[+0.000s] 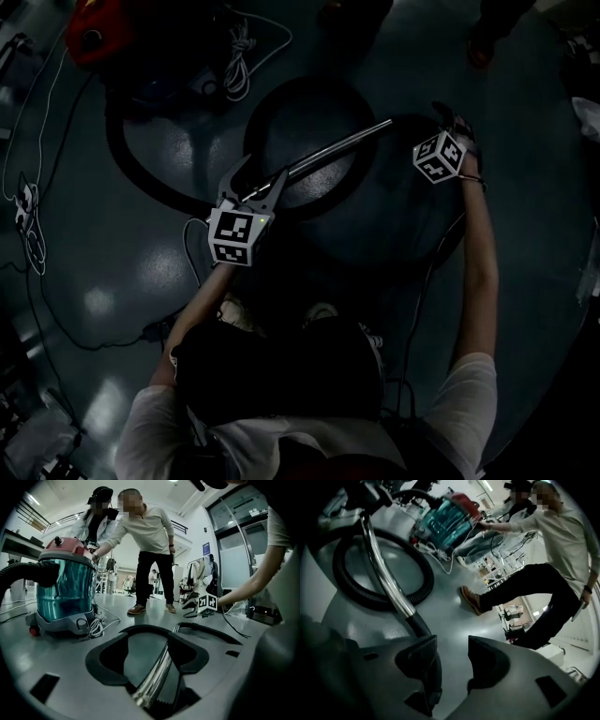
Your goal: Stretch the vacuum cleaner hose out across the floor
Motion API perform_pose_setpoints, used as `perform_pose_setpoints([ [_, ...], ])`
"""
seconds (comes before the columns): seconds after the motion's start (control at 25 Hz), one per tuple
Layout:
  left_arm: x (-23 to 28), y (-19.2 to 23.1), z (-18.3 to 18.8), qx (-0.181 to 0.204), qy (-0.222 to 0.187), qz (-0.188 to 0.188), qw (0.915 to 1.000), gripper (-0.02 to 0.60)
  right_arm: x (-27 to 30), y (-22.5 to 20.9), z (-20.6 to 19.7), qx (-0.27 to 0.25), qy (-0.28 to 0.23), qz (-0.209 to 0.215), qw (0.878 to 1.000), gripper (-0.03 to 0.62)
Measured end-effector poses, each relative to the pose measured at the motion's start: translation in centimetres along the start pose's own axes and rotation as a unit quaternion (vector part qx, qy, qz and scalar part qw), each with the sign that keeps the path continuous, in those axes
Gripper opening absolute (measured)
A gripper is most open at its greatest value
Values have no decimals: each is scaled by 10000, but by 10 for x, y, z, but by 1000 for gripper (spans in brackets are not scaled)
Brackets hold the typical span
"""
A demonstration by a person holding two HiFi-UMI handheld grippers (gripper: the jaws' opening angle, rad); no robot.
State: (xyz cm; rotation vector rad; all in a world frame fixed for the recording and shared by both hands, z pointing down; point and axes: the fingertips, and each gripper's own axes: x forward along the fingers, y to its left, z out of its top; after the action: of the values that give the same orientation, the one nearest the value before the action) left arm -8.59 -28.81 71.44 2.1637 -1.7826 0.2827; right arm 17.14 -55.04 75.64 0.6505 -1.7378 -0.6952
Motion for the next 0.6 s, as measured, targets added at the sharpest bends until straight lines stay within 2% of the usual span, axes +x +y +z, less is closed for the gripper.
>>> perform_pose_setpoints([
  [0.04, -3, -1, -1, 21, -34, 8, 10000, 245, -14, -1, 19, -113, -297, 102, 9994, 212],
  [0.12, -12, -7, 0, 151, -154, 44, 9998, 245, -45, 21, 67, -842, -890, 561, 9909, 212],
  [0.2, -16, -14, 1, 416, -261, 75, 9988, 245, -71, 67, 119, -1587, -1433, 1072, 9710, 212],
  [0.28, -11, -19, 0, 632, -317, 55, 9975, 245, -86, 126, 161, -2051, -1831, 1602, 9480, 212],
  [0.4, -6, -18, -3, 588, -371, 63, 9976, 245, -94, 207, 207, -2810, -2292, 2060, 9089, 210],
  [0.48, -12, -13, -3, 455, -428, 101, 9980, 245, -99, 238, 235, -2915, -2492, 2248, 8958, 210],
  [0.6, -26, -3, -4, 412, -456, 214, 9979, 245, -96, 265, 257, -2752, -2354, 2618, 8946, 210],
])
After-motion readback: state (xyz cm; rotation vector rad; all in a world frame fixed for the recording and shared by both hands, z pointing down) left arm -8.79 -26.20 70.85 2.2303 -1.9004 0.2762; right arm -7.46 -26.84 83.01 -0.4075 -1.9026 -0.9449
